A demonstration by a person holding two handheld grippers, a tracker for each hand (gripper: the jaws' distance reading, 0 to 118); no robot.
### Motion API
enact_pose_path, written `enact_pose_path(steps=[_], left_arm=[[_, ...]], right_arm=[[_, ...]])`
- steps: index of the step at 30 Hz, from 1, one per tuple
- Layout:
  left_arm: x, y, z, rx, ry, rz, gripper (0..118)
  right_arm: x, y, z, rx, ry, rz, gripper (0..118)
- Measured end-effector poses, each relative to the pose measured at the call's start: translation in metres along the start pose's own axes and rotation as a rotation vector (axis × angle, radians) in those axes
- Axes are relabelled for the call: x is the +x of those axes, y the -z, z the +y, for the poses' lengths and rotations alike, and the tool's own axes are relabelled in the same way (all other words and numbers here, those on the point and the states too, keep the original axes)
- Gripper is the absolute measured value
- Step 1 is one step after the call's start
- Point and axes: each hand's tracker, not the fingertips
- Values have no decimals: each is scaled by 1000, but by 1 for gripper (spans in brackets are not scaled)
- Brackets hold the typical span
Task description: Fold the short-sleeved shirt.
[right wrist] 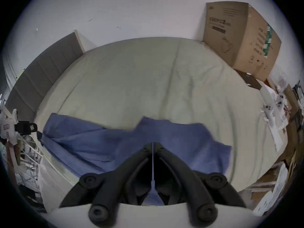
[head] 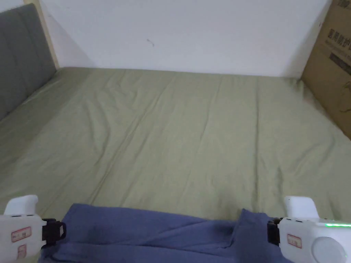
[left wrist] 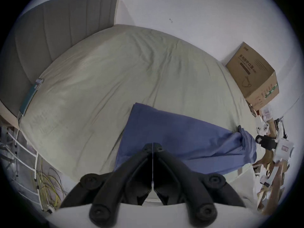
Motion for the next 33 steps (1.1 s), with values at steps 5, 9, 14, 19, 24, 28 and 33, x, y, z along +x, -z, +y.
enact_pose_path(steps=[5, 9, 14, 19, 24, 28, 33], left_arm=[[-36, -5, -4, 28, -180, -90, 78], [-70, 4, -19, 13, -353, -174, 114], [-89, 29, -38, -12, -532, -284, 114], [-94, 63, -45, -51, -596, -373, 113], [-114, 61, -51, -86, -691, -329, 7], [-112, 47, -57, -40, -672, -390, 7], [-118, 42, -46, -45, -660, -381, 7]], right_arm=[[-35, 18, 4, -25, -86, 47, 1], [-45, 22, 5, -39, -135, 57, 1], [-47, 30, 4, -80, -136, 62, 1], [-51, 34, -2, -121, -191, 58, 1], [-48, 32, -3, -119, -185, 59, 1], [-46, 29, -3, -121, -194, 40, 1], [-42, 28, -1, -120, -188, 34, 1]])
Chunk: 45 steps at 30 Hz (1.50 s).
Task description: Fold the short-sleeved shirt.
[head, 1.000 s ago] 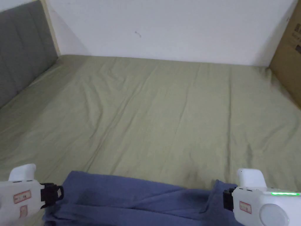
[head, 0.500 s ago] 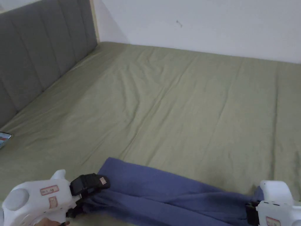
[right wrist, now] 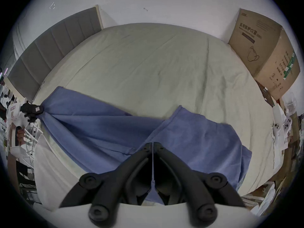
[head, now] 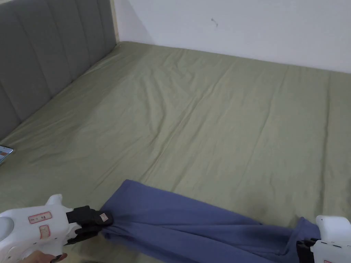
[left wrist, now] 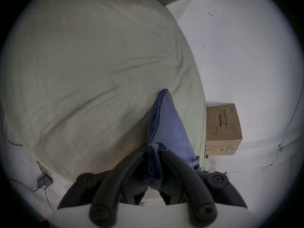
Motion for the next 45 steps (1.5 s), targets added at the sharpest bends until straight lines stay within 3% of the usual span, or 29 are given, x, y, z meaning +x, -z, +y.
enact_pose_path(steps=[10, 15, 22, 30, 31, 32, 34, 35, 36, 41, 43, 44, 45], left_arm=[[17, -19, 1, 45, 60, 53, 7], [91, -20, -13, 67, 329, 97, 7], [200, 33, -76, -72, 725, -12, 7], [213, 140, -180, -391, 969, -97, 9], [210, 149, -189, -410, 974, -80, 21], [208, 157, -199, -432, 967, -70, 41], [199, 171, -205, -501, 950, -60, 98], [195, 176, -206, -503, 932, -29, 108], [197, 177, -206, -480, 913, -4, 110], [208, 137, -178, -420, 796, -130, 110], [207, 117, -161, -357, 749, -187, 104], [206, 110, -153, -323, 711, -187, 94], [203, 107, -144, -298, 670, -163, 63]], right_arm=[[8, 1, -10, -15, 29, 10, 1], [13, -4, -11, -17, 42, 14, 1], [24, -19, -17, 15, 100, 10, 1], [51, -30, -38, 8, 174, -13, 1], [55, -32, -41, 8, 186, -18, 1], [59, -33, -43, 9, 199, -22, 1], [67, -35, -47, 10, 222, -24, 1], [70, -36, -48, 11, 234, -22, 1], [72, -37, -50, 12, 246, -23, 1], [75, -37, -53, 8, 255, -27, 1], [77, -34, -54, 5, 257, -23, 1], [76, -33, -54, 4, 259, -20, 1], [76, -32, -54, 4, 261, -14, 1]])
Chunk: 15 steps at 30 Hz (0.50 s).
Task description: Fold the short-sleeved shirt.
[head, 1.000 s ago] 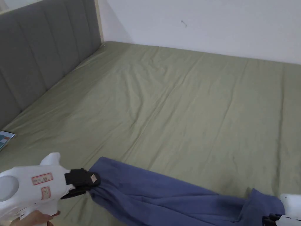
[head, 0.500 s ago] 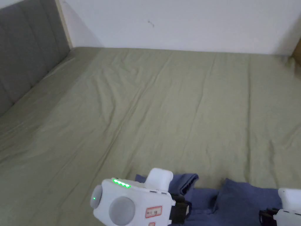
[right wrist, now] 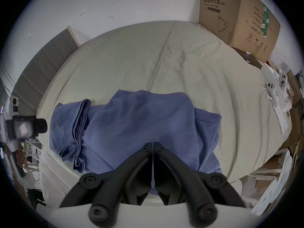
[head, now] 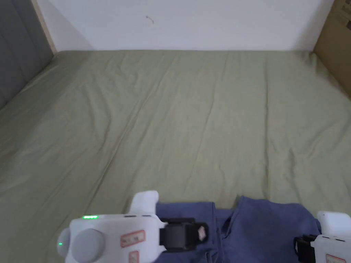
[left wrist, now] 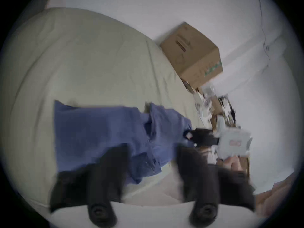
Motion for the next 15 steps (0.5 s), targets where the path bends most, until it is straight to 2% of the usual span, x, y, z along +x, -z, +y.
enact_pose_path(steps=[1, 2, 4, 7, 15], left_arm=[[-6, -1, 2, 12, -21, 32, 29], [-12, 1, 2, 21, -20, 94, 1], [-23, 10, 1, 3, -28, 197, 2], [-27, 34, -11, -63, -62, 145, 2], [9, 87, -53, -258, 22, 67, 2]], right_arm=[[4, 5, 1, 0, 1, 5, 1], [4, 5, 0, 0, 3, 9, 1], [3, 6, 0, 1, 3, 20, 1], [4, 8, 1, 4, -6, 32, 1], [13, 8, 3, 12, 3, 38, 1]])
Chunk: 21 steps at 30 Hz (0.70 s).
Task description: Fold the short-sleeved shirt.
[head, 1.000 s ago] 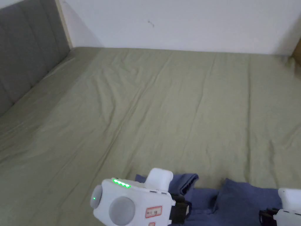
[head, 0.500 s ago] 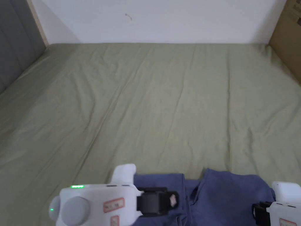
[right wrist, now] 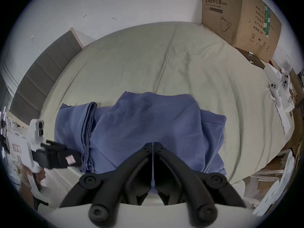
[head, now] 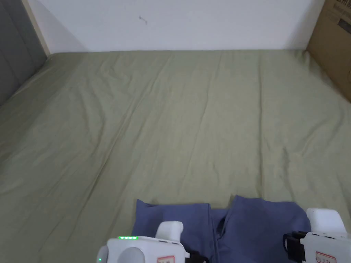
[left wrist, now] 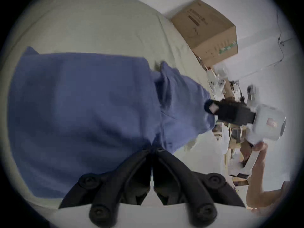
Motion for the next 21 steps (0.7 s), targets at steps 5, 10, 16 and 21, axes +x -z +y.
enact_pose_path(steps=[5, 10, 16, 21], left_arm=[[10, 4, -3, 1, 36, 49, 2], [11, -22, 1, 48, 0, -110, 2], [-51, -88, 9, 223, -124, -89, 2], [-122, -138, -7, 331, -328, -95, 3]], right_arm=[[2, 4, 1, -8, -1, -9, 1], [-6, 0, 3, 2, -26, -5, 1], [-15, 0, 8, 7, -46, 5, 1], [-24, 2, 10, 4, -64, 13, 1]])
